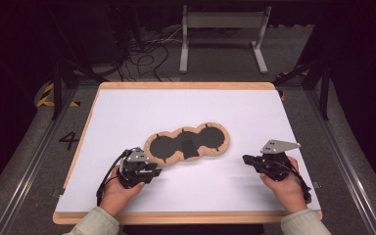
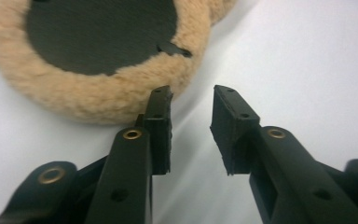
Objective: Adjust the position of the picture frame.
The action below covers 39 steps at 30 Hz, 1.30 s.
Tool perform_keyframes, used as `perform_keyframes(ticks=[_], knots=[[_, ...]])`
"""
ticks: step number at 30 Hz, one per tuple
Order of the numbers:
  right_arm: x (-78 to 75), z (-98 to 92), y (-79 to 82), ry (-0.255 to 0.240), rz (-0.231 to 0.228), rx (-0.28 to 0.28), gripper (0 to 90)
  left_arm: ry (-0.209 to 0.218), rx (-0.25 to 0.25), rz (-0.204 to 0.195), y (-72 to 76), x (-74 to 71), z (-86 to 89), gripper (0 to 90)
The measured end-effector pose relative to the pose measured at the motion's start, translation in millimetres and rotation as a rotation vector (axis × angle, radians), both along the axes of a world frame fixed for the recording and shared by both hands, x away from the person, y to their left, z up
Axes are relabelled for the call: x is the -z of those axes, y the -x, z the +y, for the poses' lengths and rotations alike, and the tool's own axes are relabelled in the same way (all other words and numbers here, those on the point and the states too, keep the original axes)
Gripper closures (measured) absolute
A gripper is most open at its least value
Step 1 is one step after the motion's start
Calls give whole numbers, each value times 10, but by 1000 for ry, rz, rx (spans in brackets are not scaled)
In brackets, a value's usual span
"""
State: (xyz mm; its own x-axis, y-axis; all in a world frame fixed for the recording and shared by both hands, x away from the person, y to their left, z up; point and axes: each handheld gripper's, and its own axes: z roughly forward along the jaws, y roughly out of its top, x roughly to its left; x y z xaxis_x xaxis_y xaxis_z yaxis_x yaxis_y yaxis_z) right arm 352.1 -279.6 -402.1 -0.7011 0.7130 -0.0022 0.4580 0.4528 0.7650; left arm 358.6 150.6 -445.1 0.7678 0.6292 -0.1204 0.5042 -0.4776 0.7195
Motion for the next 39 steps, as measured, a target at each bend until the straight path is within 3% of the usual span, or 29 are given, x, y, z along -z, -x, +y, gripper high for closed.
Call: perform_keyframes(ticks=[3, 7, 9, 10, 14, 16, 18, 21, 28, 34, 39], knots=[[-106, 112, -187, 31, 45, -27, 900, 13, -30, -10, 10, -13, 63, 623], [-233, 266, -421, 59, 70, -44, 900, 43, -52, -16, 60, 8, 145, 580], [-255, 309, -480, 60, 70, -48, 900, 48, -60, -13, 77, 17, 181, 569], [-296, 405, -610, 71, 77, -51, 900, 52, -68, -8, 95, 18, 216, 567], [-368, 546, -836, 89, 100, -37, 900, 81, -121, -28, 162, 9, 384, 551], [-385, 579, -886, 97, 104, -39, 900, 83, -129, -25, 171, 11, 409, 543], [-420, 655, -1013, 119, 101, -41, 900, 94, -152, -24, 186, 27, 456, 511], [-445, 737, -1185, 126, 98, -24, 900, 144, -178, -37, 181, 68, 531, 427], [-380, 847, -1496, 140, 90, -2, 900, 142, -238, -104, 161, 104, 632, 343], [-291, 962, -1703, 160, 106, 26, 900, 133, -248, -104, 142, 118, 637, 321], [-114, 1091, -1869, 177, 140, 56, 900, 135, -248, -110, 152, 106, 643, 318]])
